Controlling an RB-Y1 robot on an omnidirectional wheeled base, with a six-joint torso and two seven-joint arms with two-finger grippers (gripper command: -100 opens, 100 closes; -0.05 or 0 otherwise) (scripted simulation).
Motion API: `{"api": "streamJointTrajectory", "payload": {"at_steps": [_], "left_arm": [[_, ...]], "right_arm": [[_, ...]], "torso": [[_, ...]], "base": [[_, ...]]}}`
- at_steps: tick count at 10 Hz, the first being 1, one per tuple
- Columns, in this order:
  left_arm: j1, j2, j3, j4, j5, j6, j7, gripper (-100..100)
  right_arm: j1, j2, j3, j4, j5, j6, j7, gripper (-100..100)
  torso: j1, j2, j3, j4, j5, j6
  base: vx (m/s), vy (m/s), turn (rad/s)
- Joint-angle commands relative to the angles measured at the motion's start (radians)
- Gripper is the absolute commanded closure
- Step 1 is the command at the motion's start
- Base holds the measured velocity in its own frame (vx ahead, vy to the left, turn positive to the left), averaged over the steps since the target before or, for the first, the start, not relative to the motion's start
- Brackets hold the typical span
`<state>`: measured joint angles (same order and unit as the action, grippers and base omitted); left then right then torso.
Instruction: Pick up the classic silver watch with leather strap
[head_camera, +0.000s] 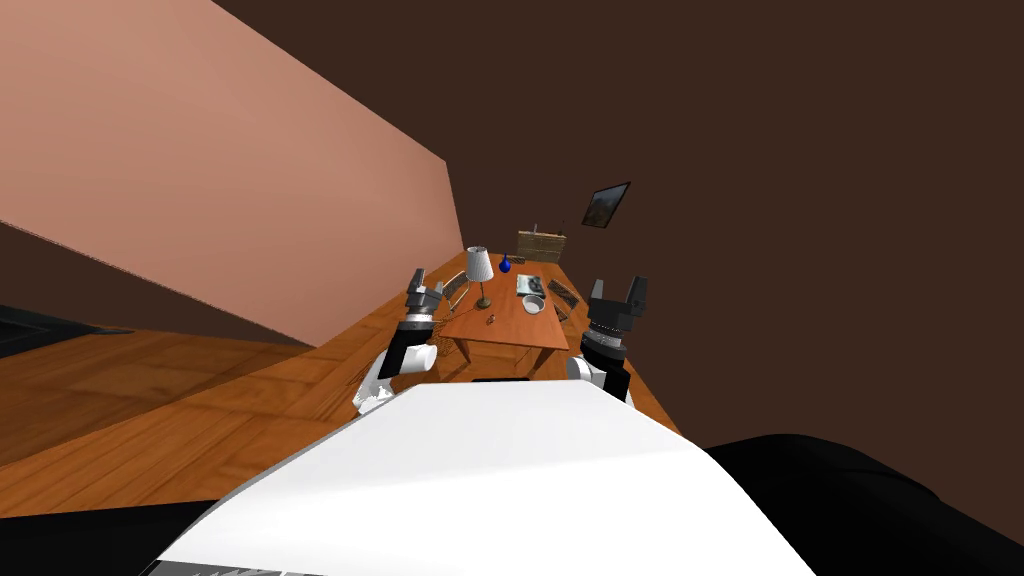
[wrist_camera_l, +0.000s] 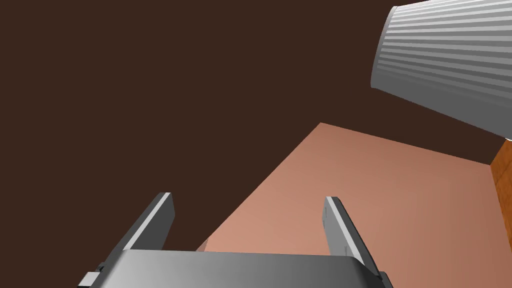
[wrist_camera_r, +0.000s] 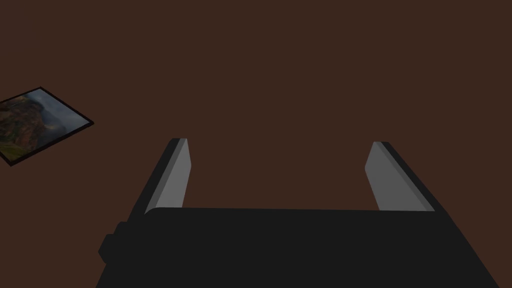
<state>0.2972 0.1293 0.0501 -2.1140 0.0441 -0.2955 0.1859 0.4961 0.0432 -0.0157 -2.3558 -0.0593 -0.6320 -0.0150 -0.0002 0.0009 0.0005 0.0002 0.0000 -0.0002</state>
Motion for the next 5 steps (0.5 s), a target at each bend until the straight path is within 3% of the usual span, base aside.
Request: {"api": "streamJointTrajectory", "payload": {"at_steps": [1, 4, 5], "left_arm": [[-0.03, 0.008, 0.002, 0.05, 0.026, 0.009, 0.014, -100], [-0.094, 0.014, 0.005, 0.128, 0.073, 0.038, 0.036, -100], [-0.094, 0.014, 0.005, 0.136, 0.073, 0.038, 0.036, -100]], "right_arm": [[0.0, 0.0, 0.0, 0.0, 0.0, 0.0, 0.0, 0], [0.0, 0.0, 0.0, 0.0, 0.0, 0.0, 0.0, 0], [0.0, 0.0, 0.0, 0.0, 0.0, 0.0, 0.0, 0]], "torso": [[0.0, 0.0, 0.0, 0.0, 0.0, 0.0], [0.0, 0.0, 0.0, 0.0, 0.0, 0.0], [-0.001, 0.0, 0.0, 0.0, 0.0, 0.0]], "base": [[-0.014, -0.007, -0.078], [-0.017, -0.012, -0.092], [-0.011, -0.01, -0.046]]}}
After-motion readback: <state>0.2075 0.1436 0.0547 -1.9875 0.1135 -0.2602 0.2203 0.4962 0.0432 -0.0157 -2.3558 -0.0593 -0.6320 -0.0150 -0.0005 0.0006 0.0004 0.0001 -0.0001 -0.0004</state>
